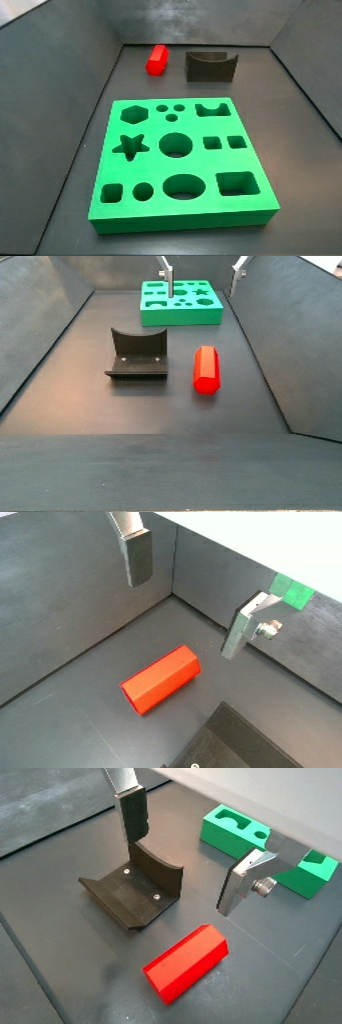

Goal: Pick up the hexagon object. Move up. Place the hexagon object on the fixture. Regrasp the hexagon object. Move to above the board. Insert the hexagon object.
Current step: Pick up the hexagon object.

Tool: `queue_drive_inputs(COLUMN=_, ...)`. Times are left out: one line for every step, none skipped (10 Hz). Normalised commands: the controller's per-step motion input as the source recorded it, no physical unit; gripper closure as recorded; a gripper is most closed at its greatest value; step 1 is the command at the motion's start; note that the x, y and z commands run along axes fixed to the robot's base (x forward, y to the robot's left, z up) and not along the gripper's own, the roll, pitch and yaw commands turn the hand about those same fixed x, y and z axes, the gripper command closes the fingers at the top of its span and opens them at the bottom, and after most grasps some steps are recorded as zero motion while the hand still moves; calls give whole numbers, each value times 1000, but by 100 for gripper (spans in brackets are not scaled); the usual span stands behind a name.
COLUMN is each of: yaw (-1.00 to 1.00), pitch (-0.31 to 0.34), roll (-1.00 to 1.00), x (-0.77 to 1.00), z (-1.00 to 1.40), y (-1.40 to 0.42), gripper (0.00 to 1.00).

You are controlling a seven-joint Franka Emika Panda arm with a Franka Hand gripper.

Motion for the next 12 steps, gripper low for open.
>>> queue_drive_inputs(yaw=0, pitch=-19, roll=0, x=0, z=-14, y=0, gripper=0)
queue_drive_inputs(yaw=0, pitch=-54, roll=0, x=-60, z=-126, y=0, gripper=0)
queue_drive_inputs(yaw=0, pitch=-94, roll=0, x=-94, z=-286, y=0, gripper=0)
queue_drive_inputs(yaw=0, pitch=-119, roll=0, x=-97, z=-386, y=0, gripper=0)
queue_drive_inputs(yaw=0, pitch=-161, roll=-40, x=-86, z=-449, y=0, gripper=0)
queue_drive_inputs(yaw=0, pitch=-157, roll=-43, x=-74, z=-409, y=0, gripper=0)
queue_drive_inputs(yaw=0, pitch=-170, roll=-64, x=-63, z=-389, y=-3, gripper=0)
queue_drive_inputs(yaw=0, pitch=-211, roll=-107, x=-74, z=-386, y=0, gripper=0)
queue_drive_inputs(yaw=0, pitch=-216, roll=-99, x=-37, z=-434, y=-11, gripper=0)
queue_drive_inputs(yaw=0, pitch=-227, roll=-109, x=-23, z=-477, y=-20, gripper=0)
queue_drive_inputs(yaw=0, pitch=-229, roll=-123, x=0, z=-520, y=-29, gripper=0)
queue_drive_inputs(yaw=0, pitch=-240, roll=-131, x=0, z=-534, y=-37, gripper=0)
